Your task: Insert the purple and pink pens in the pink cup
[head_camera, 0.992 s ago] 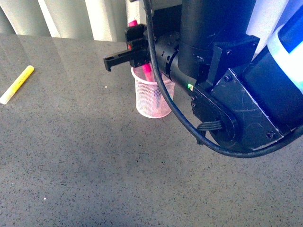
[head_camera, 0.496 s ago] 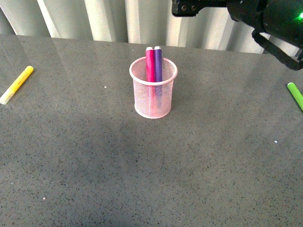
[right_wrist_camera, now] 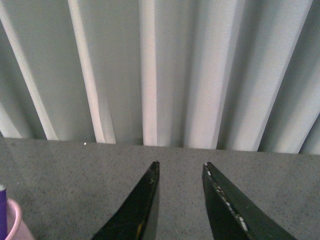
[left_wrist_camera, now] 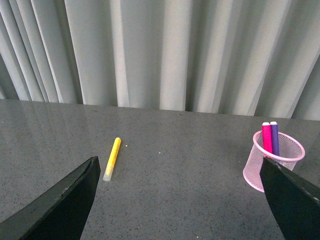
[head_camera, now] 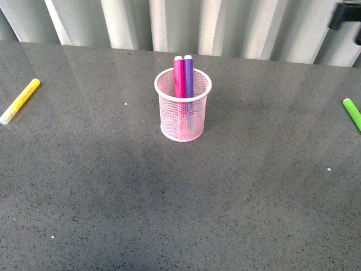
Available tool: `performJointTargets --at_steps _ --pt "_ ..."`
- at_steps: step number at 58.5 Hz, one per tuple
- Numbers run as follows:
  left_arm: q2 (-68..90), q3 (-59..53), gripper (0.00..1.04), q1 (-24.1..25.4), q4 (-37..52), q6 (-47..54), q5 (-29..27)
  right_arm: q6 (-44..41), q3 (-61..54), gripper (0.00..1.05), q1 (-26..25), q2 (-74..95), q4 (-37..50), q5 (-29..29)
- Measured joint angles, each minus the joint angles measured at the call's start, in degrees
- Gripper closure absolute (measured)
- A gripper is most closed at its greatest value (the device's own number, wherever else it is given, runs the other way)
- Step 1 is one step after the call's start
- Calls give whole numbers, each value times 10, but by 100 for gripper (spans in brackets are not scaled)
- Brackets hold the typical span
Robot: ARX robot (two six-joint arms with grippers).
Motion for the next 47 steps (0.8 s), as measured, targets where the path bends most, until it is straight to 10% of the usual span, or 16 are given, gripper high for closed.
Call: performJointTargets --at_steps 7,47 --pt "0 0 7 0 0 0 0 -2 -53 102 -20 -56 -4 -30" --pt "0 0 7 0 0 0 0 -3 -199 101 -136 -382 -185 -141"
